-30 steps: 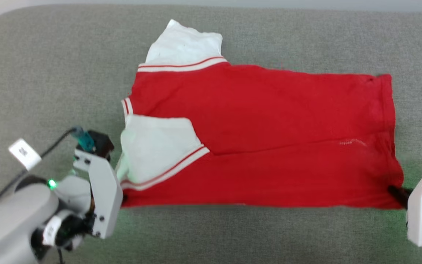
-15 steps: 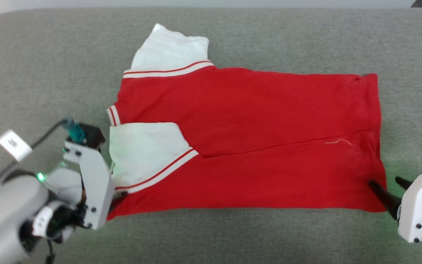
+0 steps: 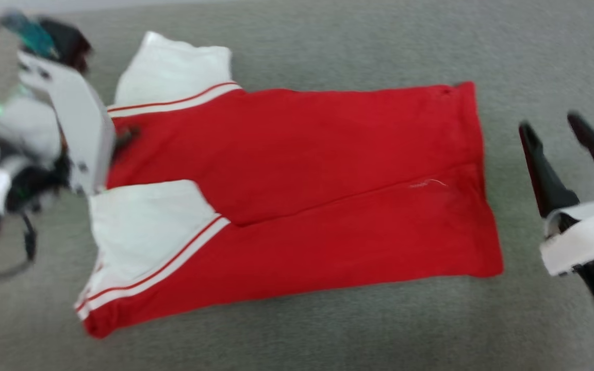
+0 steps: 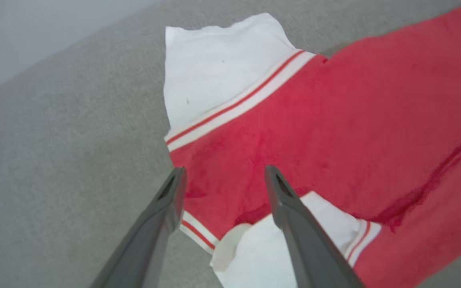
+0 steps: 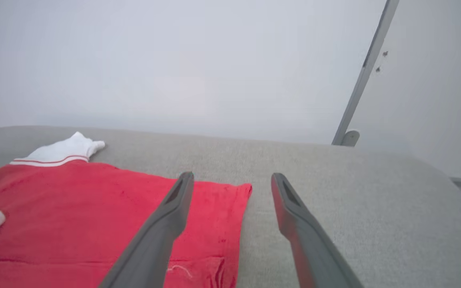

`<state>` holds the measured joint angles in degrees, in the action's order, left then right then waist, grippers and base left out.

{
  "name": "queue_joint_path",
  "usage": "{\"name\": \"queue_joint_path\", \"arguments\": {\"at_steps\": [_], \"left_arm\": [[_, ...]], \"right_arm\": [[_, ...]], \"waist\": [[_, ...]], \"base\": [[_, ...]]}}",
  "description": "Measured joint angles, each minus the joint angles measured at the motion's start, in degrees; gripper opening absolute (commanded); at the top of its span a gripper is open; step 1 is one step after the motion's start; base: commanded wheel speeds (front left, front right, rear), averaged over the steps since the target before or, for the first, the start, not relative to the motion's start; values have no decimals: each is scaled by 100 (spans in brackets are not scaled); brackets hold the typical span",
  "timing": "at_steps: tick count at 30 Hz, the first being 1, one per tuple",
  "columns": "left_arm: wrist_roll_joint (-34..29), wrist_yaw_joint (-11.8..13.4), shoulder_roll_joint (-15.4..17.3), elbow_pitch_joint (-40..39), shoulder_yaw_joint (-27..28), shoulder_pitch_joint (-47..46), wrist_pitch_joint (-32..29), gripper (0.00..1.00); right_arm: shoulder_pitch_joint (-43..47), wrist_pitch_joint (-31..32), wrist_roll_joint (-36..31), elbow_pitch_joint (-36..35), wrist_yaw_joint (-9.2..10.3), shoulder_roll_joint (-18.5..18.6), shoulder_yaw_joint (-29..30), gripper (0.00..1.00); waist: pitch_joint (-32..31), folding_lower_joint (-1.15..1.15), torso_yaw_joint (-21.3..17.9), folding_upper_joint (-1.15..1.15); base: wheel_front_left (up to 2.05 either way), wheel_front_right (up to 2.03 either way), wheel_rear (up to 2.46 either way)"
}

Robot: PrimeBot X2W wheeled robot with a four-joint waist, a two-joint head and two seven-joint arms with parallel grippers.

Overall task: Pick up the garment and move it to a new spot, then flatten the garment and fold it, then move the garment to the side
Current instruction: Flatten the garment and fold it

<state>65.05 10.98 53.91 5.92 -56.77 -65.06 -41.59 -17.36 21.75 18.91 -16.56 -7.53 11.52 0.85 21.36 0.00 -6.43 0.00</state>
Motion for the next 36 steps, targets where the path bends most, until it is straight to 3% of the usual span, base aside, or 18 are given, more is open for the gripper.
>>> {"name": "queue_joint_path", "arguments": {"at_steps": [4, 9, 16, 28, 29, 31, 32, 33, 34, 36], "left_arm": [[-267, -413, -196, 881, 55, -472, 234, 100], [-561, -850, -449, 1800, 68, -1010, 483, 100], [-881, -1302, -677, 2961, -14, -1616, 565, 100], [-955, -1521, -1061, 4340, -222, -2187, -116, 100], [-994, -1550, -1076, 4383, -279, -2247, -200, 62], [-1000, -1551, -1099, 4444, -274, -2283, -235, 49], [-945, -1526, -1136, 4524, -248, -2304, -299, 35], [-1015, -1526, -1176, 4601, -332, -2372, -414, 9], [-1015, -1526, -1176, 4601, -332, -2372, -414, 0], [-929, -1481, -1212, 4741, -283, -2386, -517, 0]], "right_arm": [[-168, -1133, -356, 258, 0, -123, -282, 100], [-201, -1881, -565, 504, 0, -327, -453, 100], [-205, -2207, -590, 706, 0, -503, -583, 100], [-326, -2123, -501, 858, 0, -637, -686, 100], [-342, -2079, -489, 857, 0, -642, -681, 100], [-359, -2001, -489, 855, 0, -634, -693, 100], [-370, -1982, -489, 834, 0, -630, -700, 100], [-409, -1905, -479, 793, 0, -637, -695, 100], [-409, -1905, -479, 793, 0, -637, -695, 100], [-416, -1850, -478, 765, 0, -634, -702, 100]], "waist": [[139, 0, -285, 0], [361, 0, -626, 0], [788, 0, -974, 0], [1293, 0, -1314, 0], [1308, 0, -1325, 0], [1321, 0, -1331, 0], [1333, 0, -1332, 0], [1348, 0, -1328, 0], [1348, 0, -1328, 0], [1360, 0, -1322, 0]], "base": [[0, 0, 0], [0, 0, 0], [0, 0, 0], [0, 0, 0], [0, 0, 0], [0, 0, 0], [0, 0, 0], [0, 0, 0], [0, 0, 0], [0, 0, 0]]}}
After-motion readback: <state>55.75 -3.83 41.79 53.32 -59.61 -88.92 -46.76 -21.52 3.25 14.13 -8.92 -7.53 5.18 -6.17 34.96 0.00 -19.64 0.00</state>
